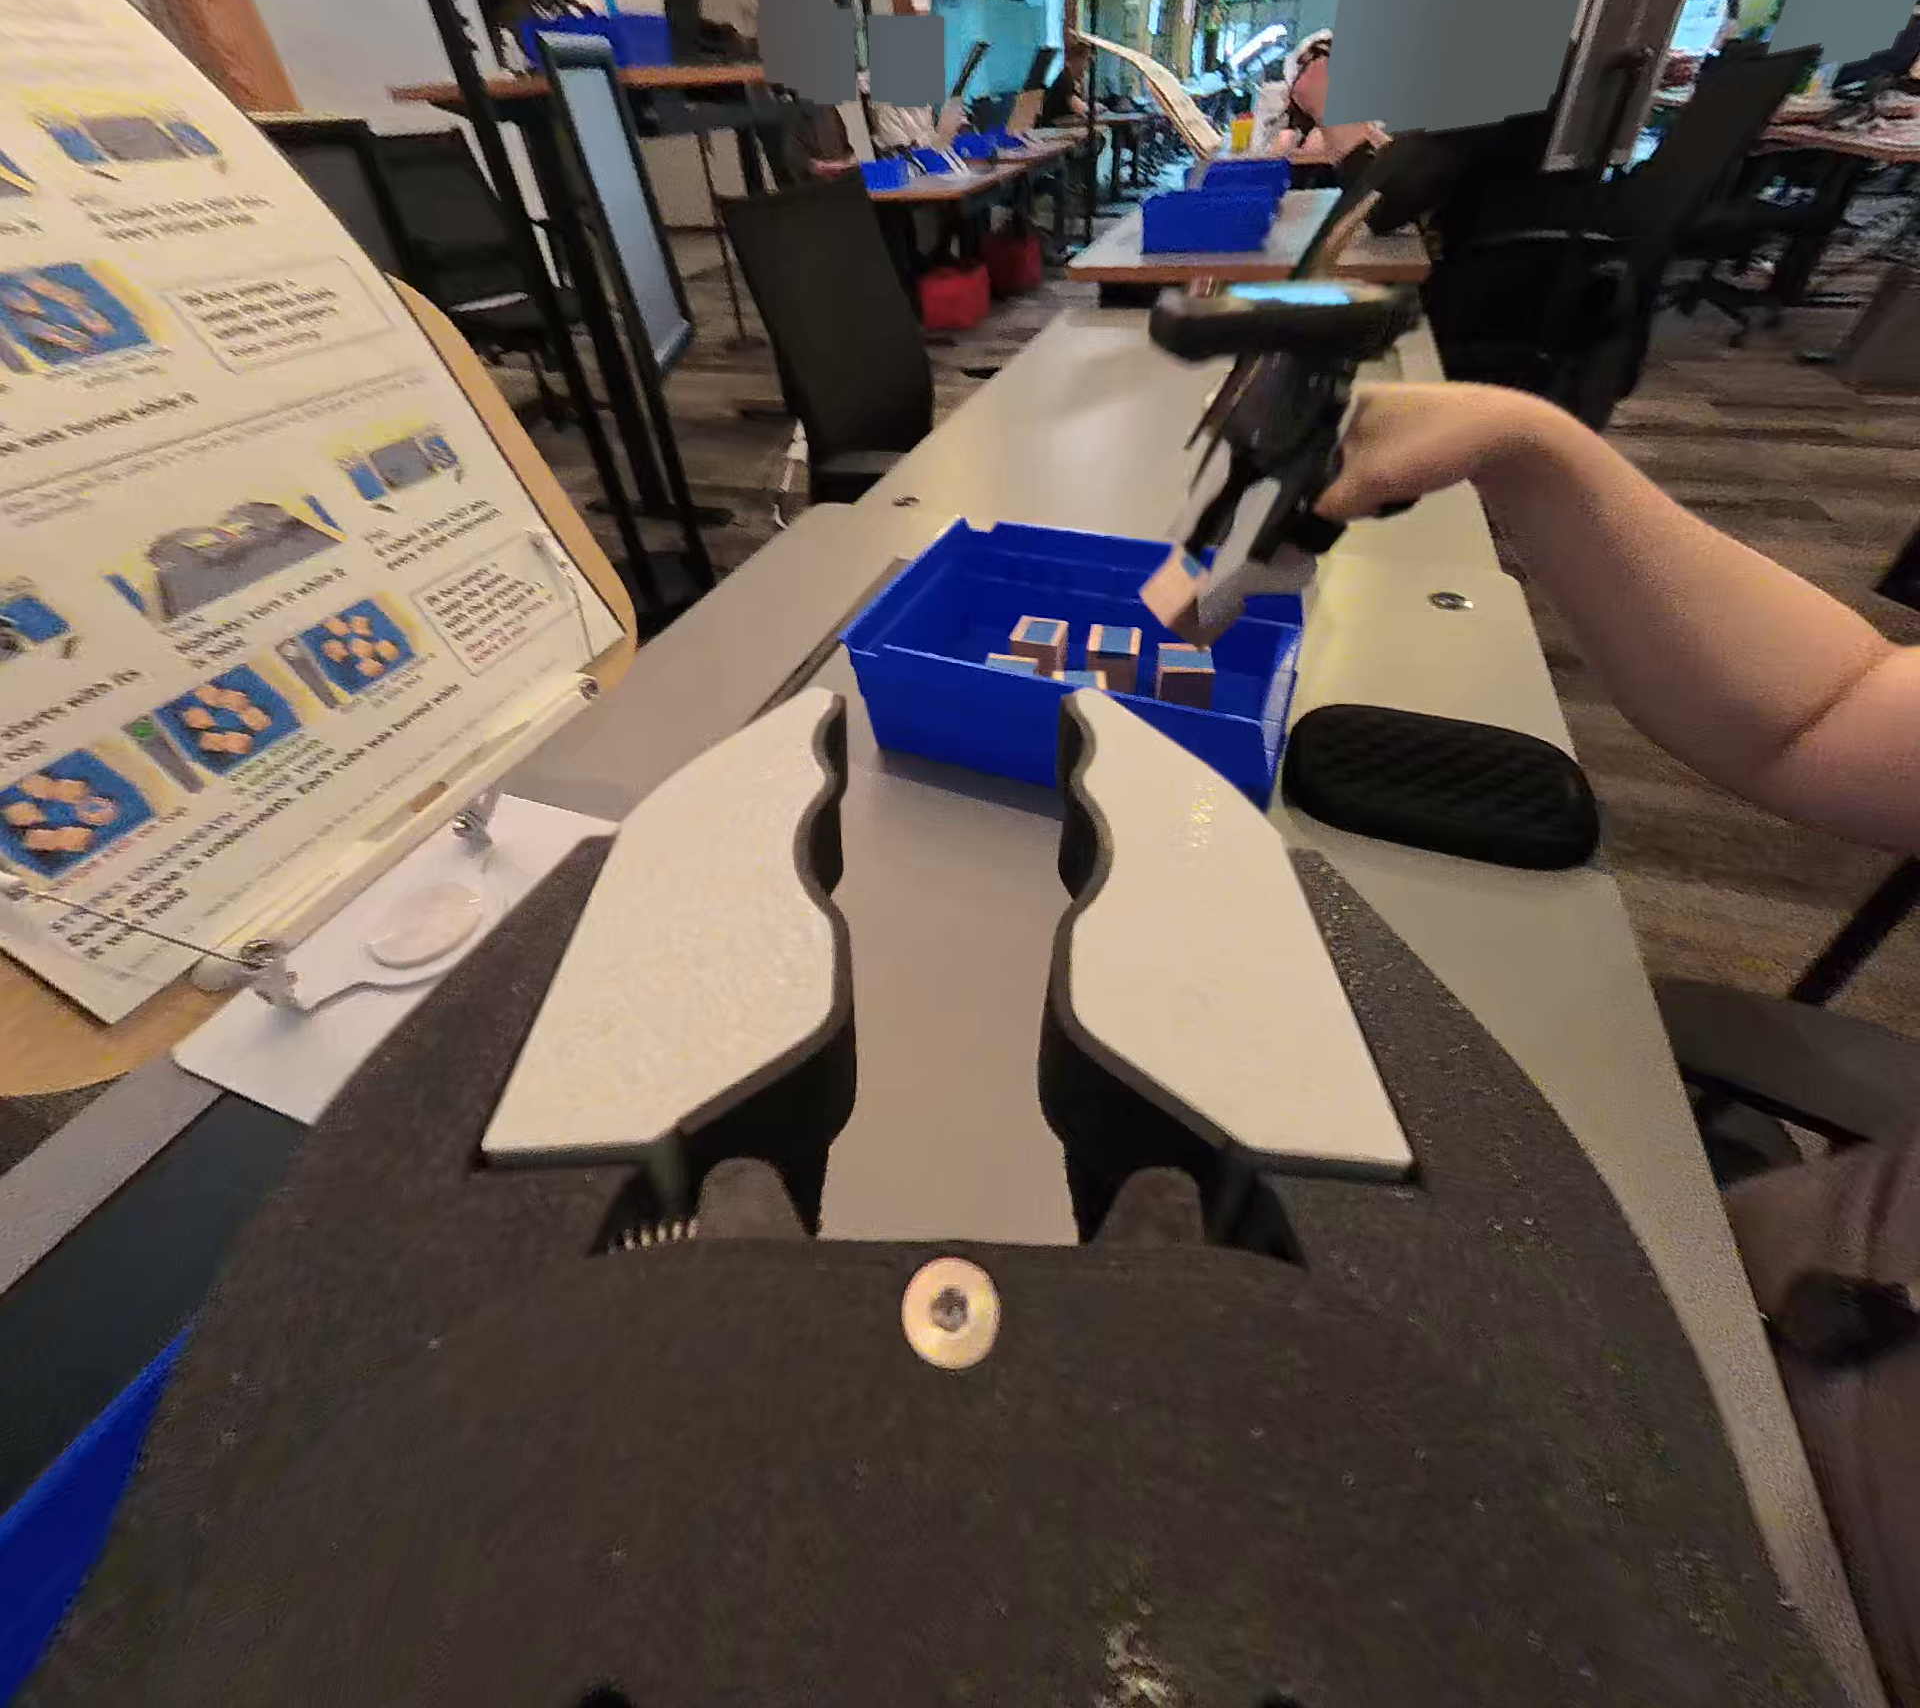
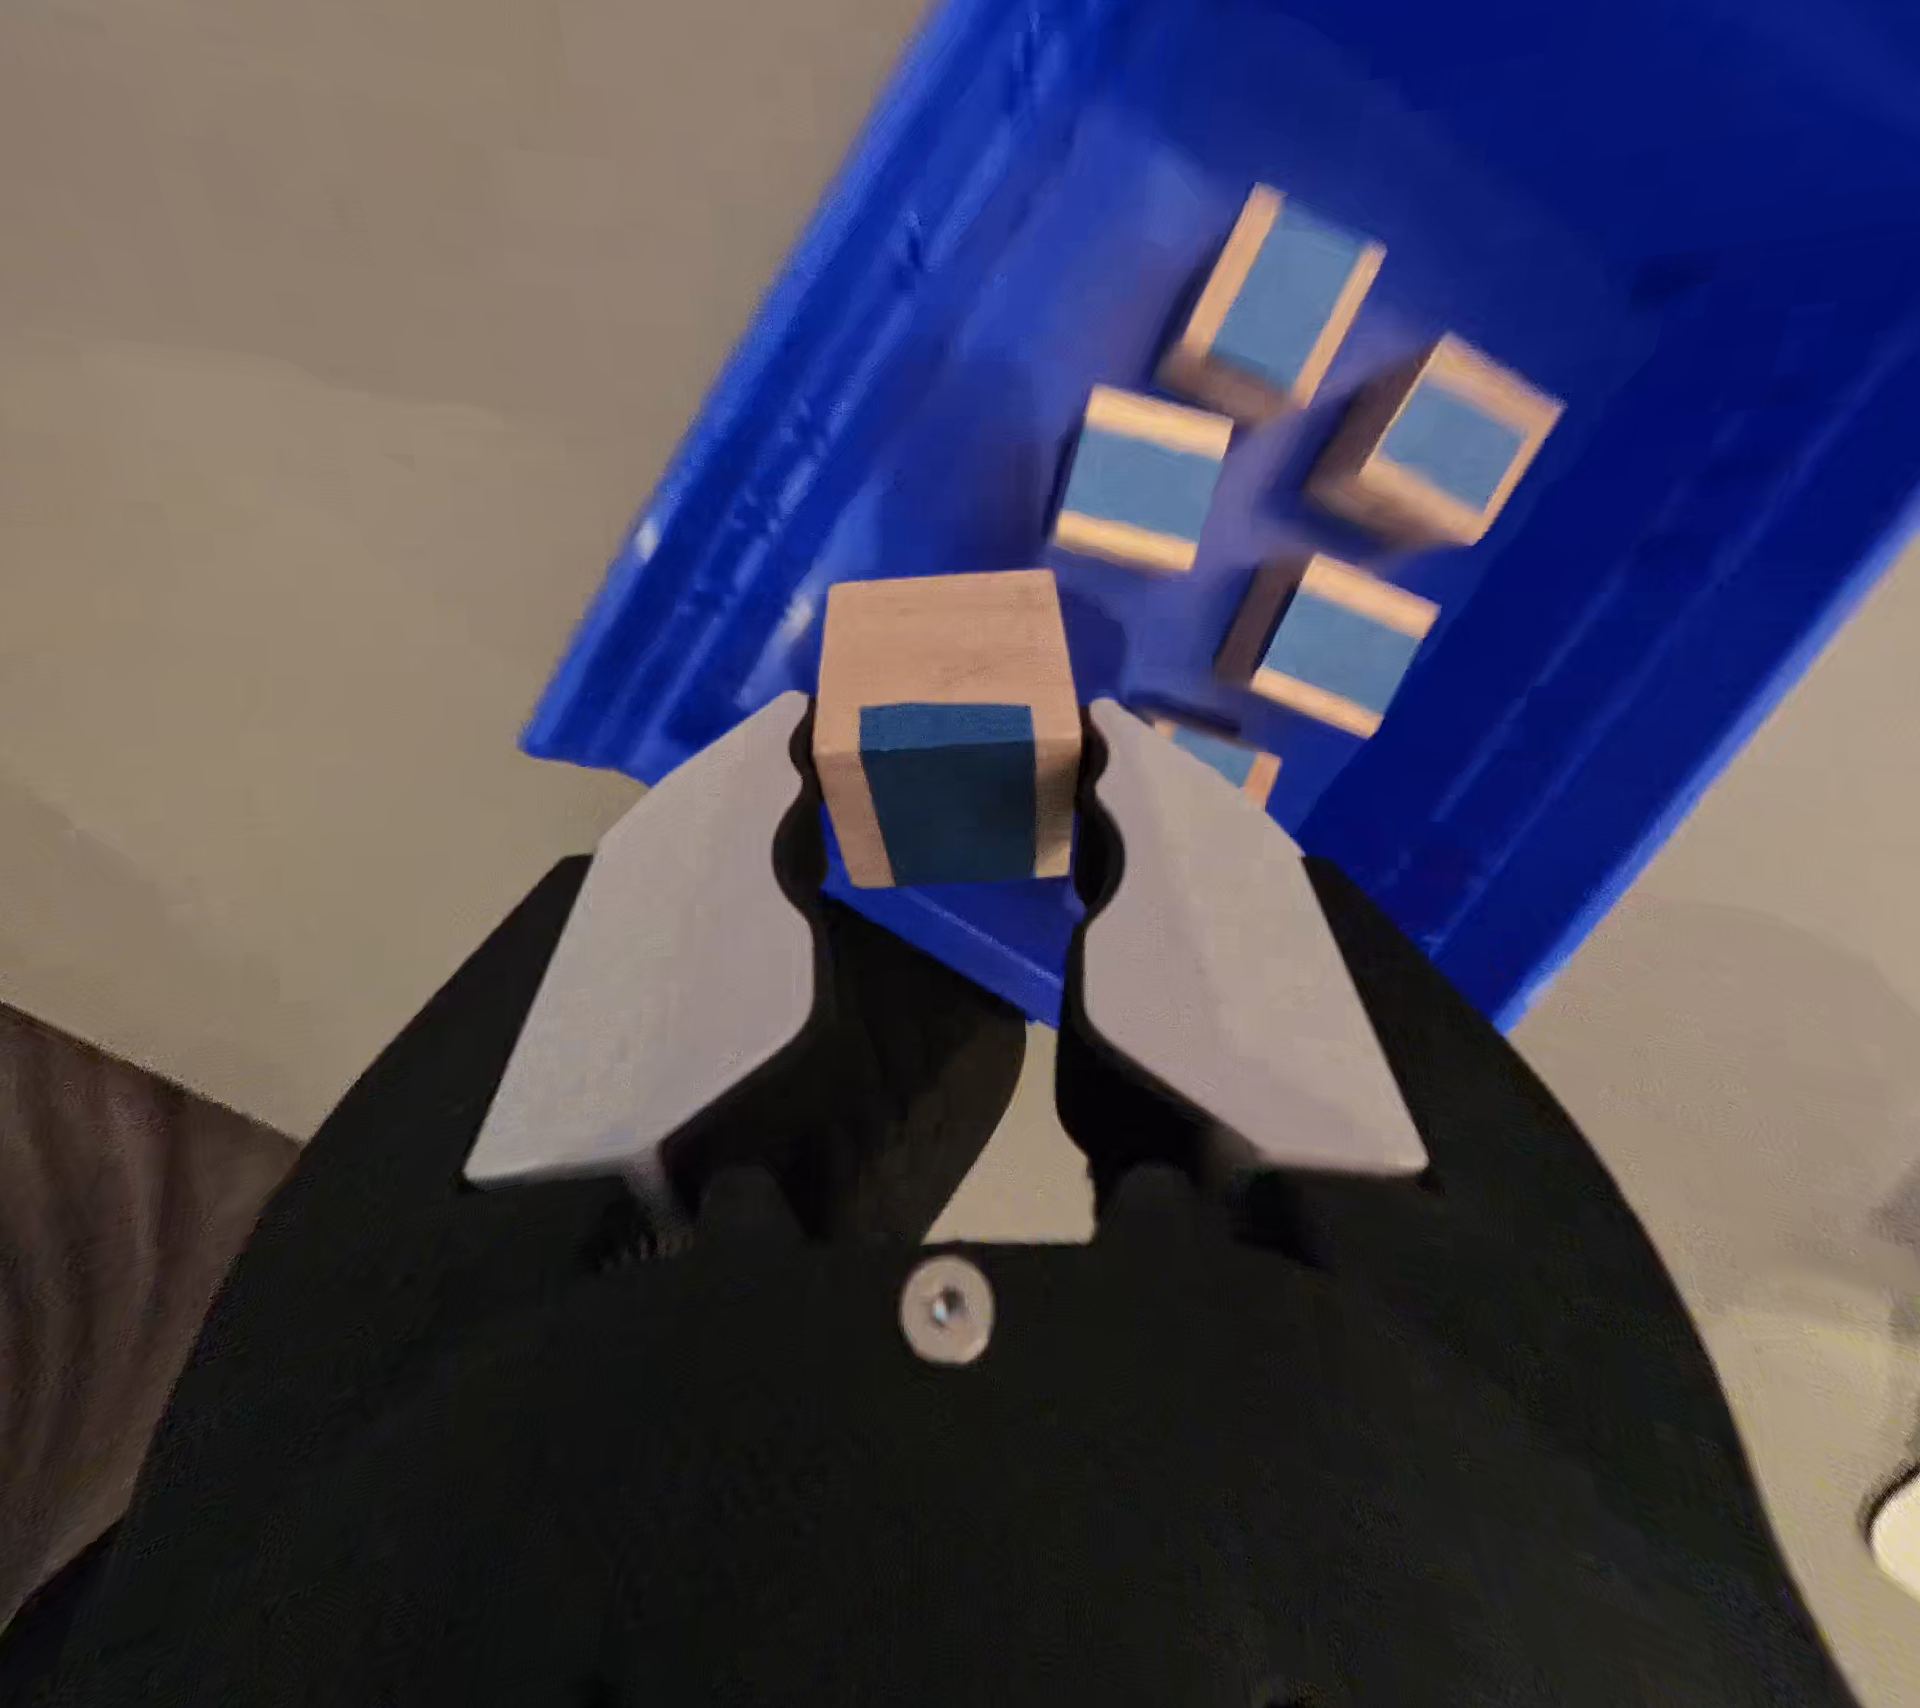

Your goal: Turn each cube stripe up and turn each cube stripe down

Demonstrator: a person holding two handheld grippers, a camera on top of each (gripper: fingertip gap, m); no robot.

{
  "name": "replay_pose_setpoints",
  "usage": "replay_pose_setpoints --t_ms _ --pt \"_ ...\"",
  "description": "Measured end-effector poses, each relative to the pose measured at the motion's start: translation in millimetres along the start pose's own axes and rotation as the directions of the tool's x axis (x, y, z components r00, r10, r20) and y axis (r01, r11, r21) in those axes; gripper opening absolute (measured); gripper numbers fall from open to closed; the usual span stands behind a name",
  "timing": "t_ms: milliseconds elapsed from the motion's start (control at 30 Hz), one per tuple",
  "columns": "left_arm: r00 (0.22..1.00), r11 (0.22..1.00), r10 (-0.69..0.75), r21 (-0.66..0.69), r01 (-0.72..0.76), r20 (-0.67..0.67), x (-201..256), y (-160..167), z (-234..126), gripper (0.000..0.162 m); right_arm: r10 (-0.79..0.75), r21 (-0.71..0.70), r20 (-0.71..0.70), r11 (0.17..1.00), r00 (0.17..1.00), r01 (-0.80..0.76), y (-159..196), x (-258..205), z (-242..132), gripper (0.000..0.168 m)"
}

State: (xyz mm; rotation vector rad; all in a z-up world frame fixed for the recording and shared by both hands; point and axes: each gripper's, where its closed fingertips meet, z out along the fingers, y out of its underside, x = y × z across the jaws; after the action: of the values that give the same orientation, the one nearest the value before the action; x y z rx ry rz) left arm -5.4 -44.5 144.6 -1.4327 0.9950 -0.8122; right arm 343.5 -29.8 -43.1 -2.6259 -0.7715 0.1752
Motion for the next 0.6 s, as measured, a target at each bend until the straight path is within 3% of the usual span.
replay_pose_setpoints --t_ms 100,267,500,600 --pt "1.000 1.000 -0.024 -0.015 0.024 -0.015 2 3 1 0.038 0.042 -0.190 0.053 0.981 0.998 -0.032 27 3 43 0.047" --pt "1.000 0.997 -0.016 -0.082 0.014 -0.023 5 14 6 0.040 0.045 -0.325 0.021 0.945 0.999 -0.036 39 13 85 0.047" --pt "1.000 0.993 -0.012 -0.120 0.011 -0.004 -1 21 3 0.040 0.045 -0.345 0.000 0.938 0.999 -0.042 36 22 95 0.049" --pt "0.999 0.992 -0.033 -0.119 0.034 0.010 -7 21 -2 0.041 0.060 -0.248 0.018 0.967 0.998 -0.054 26 24 80 0.050"
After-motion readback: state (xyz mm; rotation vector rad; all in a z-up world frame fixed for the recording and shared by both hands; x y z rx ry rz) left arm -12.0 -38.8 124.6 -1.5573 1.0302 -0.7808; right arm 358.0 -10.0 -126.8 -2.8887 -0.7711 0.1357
